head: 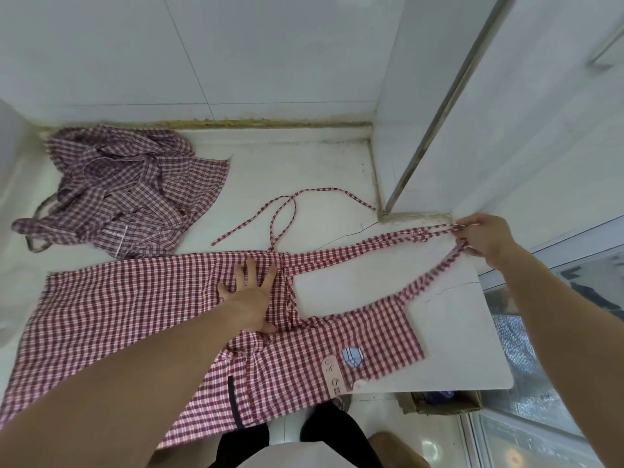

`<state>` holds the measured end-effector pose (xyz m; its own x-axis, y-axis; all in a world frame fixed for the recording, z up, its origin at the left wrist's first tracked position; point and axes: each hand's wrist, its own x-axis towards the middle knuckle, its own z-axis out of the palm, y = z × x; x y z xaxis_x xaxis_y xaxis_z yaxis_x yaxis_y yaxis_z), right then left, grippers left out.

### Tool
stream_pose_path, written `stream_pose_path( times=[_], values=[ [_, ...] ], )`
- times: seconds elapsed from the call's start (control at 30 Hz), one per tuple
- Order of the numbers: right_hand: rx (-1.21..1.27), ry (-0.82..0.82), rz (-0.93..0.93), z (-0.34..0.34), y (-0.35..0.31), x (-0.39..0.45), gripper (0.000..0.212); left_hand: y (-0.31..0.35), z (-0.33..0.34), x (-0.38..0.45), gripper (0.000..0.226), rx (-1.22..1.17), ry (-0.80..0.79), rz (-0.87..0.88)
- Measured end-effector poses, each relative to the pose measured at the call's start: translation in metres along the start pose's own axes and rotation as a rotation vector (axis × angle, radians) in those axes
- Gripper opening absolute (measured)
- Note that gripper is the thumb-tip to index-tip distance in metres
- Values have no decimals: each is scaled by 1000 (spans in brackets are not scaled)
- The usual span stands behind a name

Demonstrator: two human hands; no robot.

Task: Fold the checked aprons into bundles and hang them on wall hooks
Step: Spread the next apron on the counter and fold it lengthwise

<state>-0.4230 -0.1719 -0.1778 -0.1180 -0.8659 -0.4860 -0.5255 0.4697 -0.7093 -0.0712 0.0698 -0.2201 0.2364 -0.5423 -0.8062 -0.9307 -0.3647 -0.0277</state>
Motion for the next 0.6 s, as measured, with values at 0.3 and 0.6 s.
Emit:
stream_pose_path(
  times=[0.3, 0.6],
  values=[
    [351, -298, 448, -14, 24, 6, 16, -7, 7, 3, 132, -69, 24, 27],
    [407, 72, 188, -11, 42, -19, 47, -9, 18, 17, 118, -169, 254, 137]
  ],
)
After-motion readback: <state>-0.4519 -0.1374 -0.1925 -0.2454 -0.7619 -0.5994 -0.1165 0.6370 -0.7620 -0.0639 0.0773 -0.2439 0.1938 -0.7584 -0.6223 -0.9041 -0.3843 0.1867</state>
